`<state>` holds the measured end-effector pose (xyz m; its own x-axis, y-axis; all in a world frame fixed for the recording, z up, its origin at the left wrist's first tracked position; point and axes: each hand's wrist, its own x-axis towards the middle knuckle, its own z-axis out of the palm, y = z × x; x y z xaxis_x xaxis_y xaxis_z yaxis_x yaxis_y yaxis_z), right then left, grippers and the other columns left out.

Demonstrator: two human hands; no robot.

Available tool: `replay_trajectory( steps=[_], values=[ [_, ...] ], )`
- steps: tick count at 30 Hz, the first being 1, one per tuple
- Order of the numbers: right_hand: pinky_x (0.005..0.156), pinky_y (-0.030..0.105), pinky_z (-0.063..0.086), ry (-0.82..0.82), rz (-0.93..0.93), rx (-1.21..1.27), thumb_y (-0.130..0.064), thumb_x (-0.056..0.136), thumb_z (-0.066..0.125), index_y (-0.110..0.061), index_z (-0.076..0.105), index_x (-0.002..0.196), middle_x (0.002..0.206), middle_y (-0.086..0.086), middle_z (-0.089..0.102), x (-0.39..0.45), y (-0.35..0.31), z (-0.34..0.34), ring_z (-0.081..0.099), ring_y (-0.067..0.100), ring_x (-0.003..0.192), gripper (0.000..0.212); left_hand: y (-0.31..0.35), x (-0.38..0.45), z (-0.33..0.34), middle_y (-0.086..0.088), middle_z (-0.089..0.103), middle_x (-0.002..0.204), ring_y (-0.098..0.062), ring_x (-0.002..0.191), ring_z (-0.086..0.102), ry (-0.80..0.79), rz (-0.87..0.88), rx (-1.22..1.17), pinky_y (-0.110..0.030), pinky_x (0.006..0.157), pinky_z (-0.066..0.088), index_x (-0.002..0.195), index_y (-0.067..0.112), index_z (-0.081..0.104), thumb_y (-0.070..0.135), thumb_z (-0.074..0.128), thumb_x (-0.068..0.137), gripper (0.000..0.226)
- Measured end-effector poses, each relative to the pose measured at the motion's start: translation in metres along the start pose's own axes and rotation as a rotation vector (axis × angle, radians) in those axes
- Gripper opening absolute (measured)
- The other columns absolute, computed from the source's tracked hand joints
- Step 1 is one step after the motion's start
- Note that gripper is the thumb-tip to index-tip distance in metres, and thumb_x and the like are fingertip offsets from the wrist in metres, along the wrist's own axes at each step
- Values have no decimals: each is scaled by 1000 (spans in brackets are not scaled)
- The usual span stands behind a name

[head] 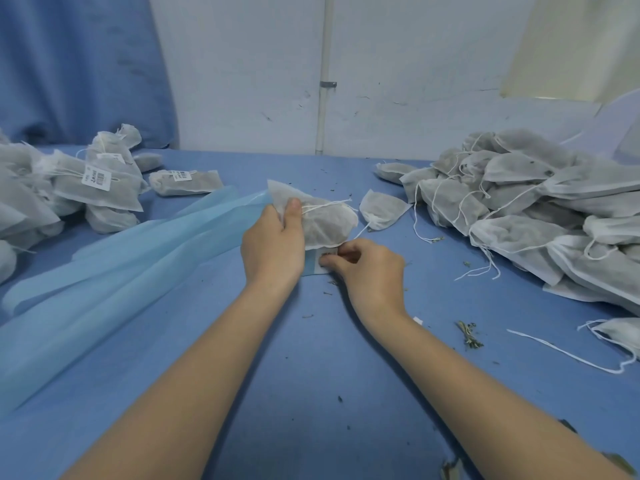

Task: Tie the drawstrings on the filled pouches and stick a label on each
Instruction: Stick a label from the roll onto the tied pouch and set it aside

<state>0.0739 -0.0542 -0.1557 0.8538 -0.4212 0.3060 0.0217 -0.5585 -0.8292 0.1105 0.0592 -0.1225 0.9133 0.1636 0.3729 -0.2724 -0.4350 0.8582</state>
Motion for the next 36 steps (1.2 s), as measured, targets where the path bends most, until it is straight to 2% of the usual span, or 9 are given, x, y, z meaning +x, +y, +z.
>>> replay_trajectory(
  steps=[4, 7, 12, 15, 19, 28, 31, 34, 36],
  values=[
    [60, 9, 40, 12, 19, -14, -27, 76, 79, -27, 58, 65, 63, -16, 60, -3, -2, -1, 59, 8, 70, 24, 3, -2, -1, -10, 55, 80, -34, 90, 53, -9, -14, -8, -36, 71, 33, 67, 11, 38, 40, 37, 99, 43],
    [58, 13, 38, 9, 9, -50, -29, 78, 78, -25, 59, 65, 64, -14, 60, -5, -3, -2, 57, 8, 70, 23, 5, -3, -1, -10, 54, 78, -36, 90, 52, -7, -15, -3, -37, 71, 33, 63, 15, 31, 40, 37, 99, 45],
    [59, 19, 33, -35, -143, -157, -25, 82, 74, -14, 58, 70, 70, -3, 61, -8, -5, 0, 52, 14, 67, 22, 6, -5, -1, -11, 54, 79, -37, 92, 53, -17, -13, 1, -37, 71, 33, 62, 16, 31, 41, 37, 99, 44],
    [60, 21, 27, -82, -223, -232, -25, 80, 75, -13, 59, 70, 77, 4, 63, -10, -6, 0, 54, 18, 71, 23, 6, -4, 0, -18, 61, 90, -36, 94, 53, -22, -16, 13, -37, 74, 34, 67, 12, 37, 41, 36, 99, 43],
    [68, 24, 38, -155, -248, -217, -22, 75, 80, -10, 63, 70, 81, 3, 61, -12, -5, -7, 60, 21, 79, 22, 5, -2, 0, -18, 61, 95, -35, 97, 52, -31, -9, 43, -35, 72, 30, 81, 7, 46, 41, 34, 99, 41],
    [72, 26, 44, -259, -252, -146, -20, 72, 83, -13, 59, 65, 75, 5, 65, -16, 1, -19, 62, 22, 79, 26, 6, -3, -1, -8, 52, 80, -35, 93, 52, -54, -21, 41, -35, 70, 31, 67, 14, 36, 41, 34, 99, 43],
    [72, 21, 45, -300, -213, -106, -20, 74, 82, -13, 59, 68, 84, 7, 71, -16, 2, -26, 64, 20, 81, 24, 5, -2, -1, -7, 50, 80, -32, 91, 51, -47, -18, 57, -33, 67, 27, 72, 11, 40, 41, 33, 100, 41],
    [70, 6, 39, -424, -160, -82, -21, 83, 74, -24, 50, 70, 96, -7, 70, -14, 2, -39, 61, 1, 79, 28, 5, -1, 0, -7, 50, 79, -30, 86, 48, -44, -19, 57, -33, 68, 27, 75, 9, 42, 42, 33, 99, 41],
    [75, 18, 40, -567, -126, -62, -24, 90, 66, -24, 52, 77, 86, -8, 66, -13, 2, -50, 54, 5, 76, 20, 4, -1, 0, -7, 51, 79, -28, 83, 46, -48, -18, 48, -33, 68, 29, 73, 10, 40, 41, 33, 100, 41]
  ],
)
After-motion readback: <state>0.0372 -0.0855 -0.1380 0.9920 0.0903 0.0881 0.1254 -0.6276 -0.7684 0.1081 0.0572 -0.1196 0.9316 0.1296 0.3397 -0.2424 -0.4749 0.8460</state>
